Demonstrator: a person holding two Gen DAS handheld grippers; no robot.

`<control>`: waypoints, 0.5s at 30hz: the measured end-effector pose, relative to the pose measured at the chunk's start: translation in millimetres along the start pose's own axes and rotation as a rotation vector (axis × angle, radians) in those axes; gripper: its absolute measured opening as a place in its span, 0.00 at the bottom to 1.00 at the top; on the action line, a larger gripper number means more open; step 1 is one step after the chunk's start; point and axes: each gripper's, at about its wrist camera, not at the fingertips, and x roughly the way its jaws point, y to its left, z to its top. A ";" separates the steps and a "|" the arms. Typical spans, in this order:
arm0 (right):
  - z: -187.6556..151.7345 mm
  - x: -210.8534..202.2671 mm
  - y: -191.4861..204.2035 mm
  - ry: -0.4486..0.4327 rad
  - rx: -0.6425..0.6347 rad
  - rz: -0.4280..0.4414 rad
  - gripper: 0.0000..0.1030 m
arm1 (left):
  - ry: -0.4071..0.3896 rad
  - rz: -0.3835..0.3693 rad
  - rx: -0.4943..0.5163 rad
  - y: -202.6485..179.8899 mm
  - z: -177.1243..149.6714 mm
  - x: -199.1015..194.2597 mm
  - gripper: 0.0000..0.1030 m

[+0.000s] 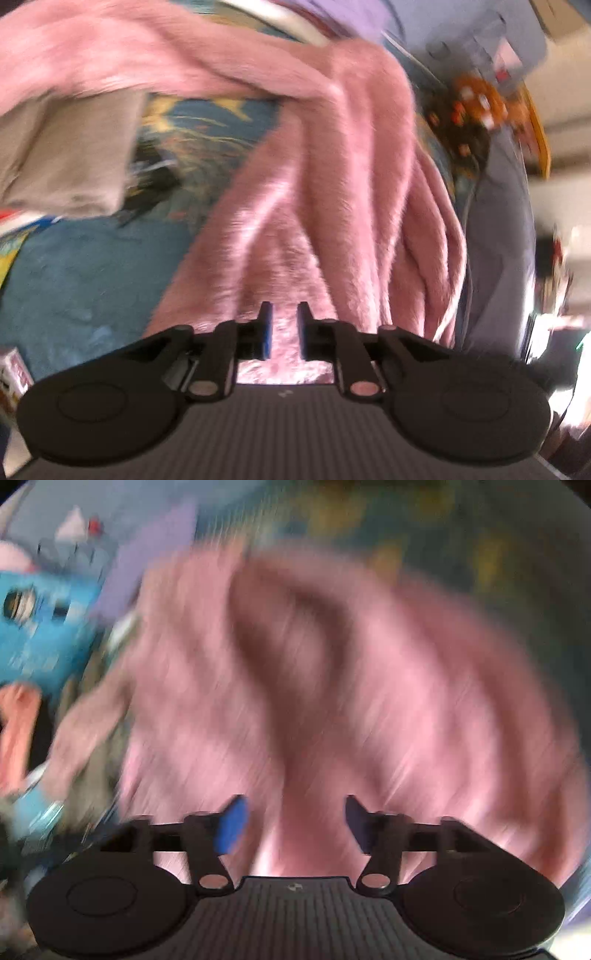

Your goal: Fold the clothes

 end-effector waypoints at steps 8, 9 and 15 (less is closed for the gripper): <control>107.9 53.6 -73.0 -0.096 -0.031 -0.244 0.66 | 0.080 0.036 0.223 -53.9 14.4 25.1 0.20; 112.1 65.2 -84.1 -0.049 -0.019 -0.235 0.66 | 0.080 0.034 0.260 -63.3 19.1 28.2 0.20; 92.8 85.4 -124.8 0.128 0.005 -0.165 0.07 | 0.047 0.008 0.377 -109.4 46.7 36.8 0.41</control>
